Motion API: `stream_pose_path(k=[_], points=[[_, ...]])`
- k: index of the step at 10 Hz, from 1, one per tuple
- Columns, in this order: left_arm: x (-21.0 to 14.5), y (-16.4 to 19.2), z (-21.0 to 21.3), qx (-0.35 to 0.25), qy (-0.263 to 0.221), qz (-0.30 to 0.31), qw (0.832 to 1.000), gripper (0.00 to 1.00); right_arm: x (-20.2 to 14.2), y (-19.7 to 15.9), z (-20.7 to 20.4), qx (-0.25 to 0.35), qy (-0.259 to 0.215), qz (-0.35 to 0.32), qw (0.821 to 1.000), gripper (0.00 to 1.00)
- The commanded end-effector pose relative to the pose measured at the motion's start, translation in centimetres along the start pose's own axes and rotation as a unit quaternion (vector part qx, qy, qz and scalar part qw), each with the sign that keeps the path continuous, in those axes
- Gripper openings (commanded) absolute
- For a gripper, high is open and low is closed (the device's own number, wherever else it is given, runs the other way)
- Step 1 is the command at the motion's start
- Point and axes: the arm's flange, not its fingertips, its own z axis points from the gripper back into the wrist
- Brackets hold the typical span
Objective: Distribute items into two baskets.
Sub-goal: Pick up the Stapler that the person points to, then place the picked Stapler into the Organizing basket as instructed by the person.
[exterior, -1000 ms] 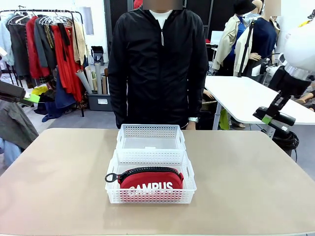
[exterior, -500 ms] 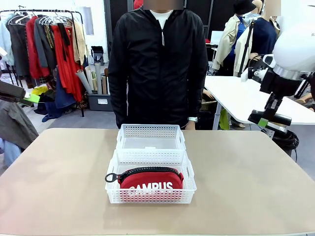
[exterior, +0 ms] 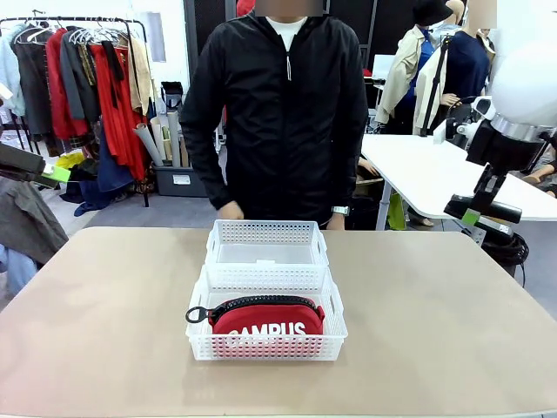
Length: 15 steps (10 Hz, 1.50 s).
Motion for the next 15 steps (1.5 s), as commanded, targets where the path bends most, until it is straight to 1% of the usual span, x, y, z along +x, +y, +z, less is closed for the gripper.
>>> stream_pose_path(k=[1, 13, 14, 15], points=[[0.0, -0.1, 0.1, -0.001, -0.002, -0.002, 1.000, 1.00, 0.3, 0.1, 0.2, -0.006, -0.008, -0.007, 1.000, 0.00], [0.0, -0.1, 0.1, -0.001, -0.002, -0.002, 1.000, 1.00, 0.3, 0.1, 0.2, -0.006, -0.008, -0.007, 1.000, 0.00], [0.0, -0.1, 0.1, -0.001, -0.002, -0.002, 1.000, 1.00, 0.0, 0.0, 0.0, 0.000, 0.000, 0.000, 1.000, 0.00], [0.0, -0.1, 0.1, -0.001, -0.002, -0.002, 1.000, 1.00, 1.5, 0.1, 0.4, -0.005, -0.006, 0.014, 1.000, 0.00]])
